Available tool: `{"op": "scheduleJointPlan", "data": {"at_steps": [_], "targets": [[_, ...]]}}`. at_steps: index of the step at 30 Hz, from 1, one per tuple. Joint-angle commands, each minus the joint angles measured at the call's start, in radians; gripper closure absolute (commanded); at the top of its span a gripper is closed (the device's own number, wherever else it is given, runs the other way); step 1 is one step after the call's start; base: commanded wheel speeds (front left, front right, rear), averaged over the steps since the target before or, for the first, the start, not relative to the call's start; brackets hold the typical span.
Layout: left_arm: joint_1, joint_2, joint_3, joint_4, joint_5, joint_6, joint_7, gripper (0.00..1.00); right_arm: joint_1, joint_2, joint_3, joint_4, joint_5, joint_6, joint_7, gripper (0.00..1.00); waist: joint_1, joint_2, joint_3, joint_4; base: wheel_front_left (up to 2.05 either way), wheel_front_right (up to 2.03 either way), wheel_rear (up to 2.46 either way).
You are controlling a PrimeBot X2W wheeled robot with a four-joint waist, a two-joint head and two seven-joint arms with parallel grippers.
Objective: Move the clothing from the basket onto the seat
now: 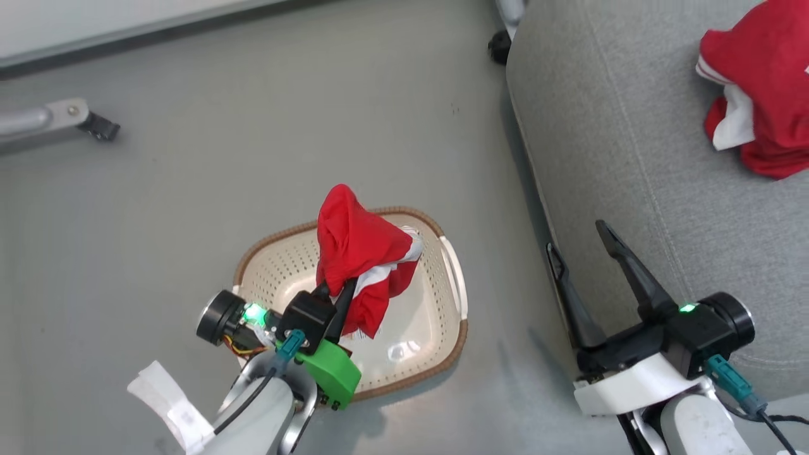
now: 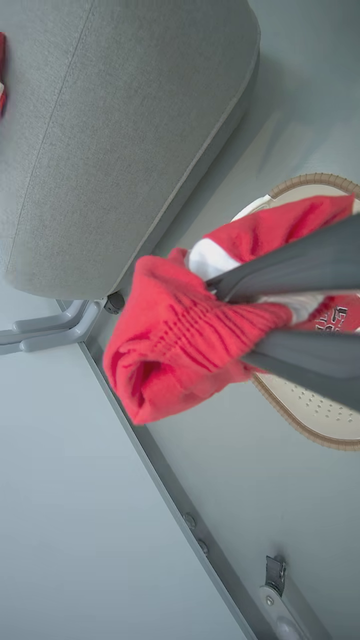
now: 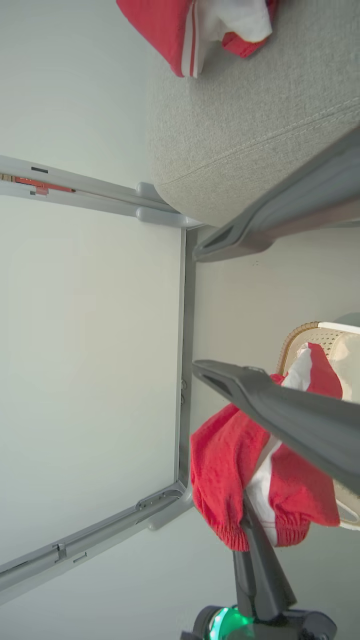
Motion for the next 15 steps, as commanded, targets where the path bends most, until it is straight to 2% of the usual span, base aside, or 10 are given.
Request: {"op": "scheduleJointPlan", "data": {"at_steps": [1,7,15], "targets": [[0.042,0.006,0.014,-0.021,0.013,0.009,-0.001,1.00,0.033,-0.002,0.005,0.011,0.008,-0.001,-0.002,0.00,0.0001,0.0000,-0.214,-0.012,0.00,0.00,0.00],[0.126,0.022,0.059,-0.112,0.045,0.015,-0.001,1.00,0.100,-0.007,0.022,0.039,0.019,-0.001,-0.002,0.00,0.0001,0.0000,-0.315,-0.028,0.00,0.00,0.00],[0.154,0.030,0.077,-0.219,0.086,-0.006,-0.001,1.00,0.123,-0.022,0.065,0.066,0.027,-0.001,-0.002,0.00,0.0001,0.0000,-0.346,-0.032,0.00,0.00,0.00]]}}
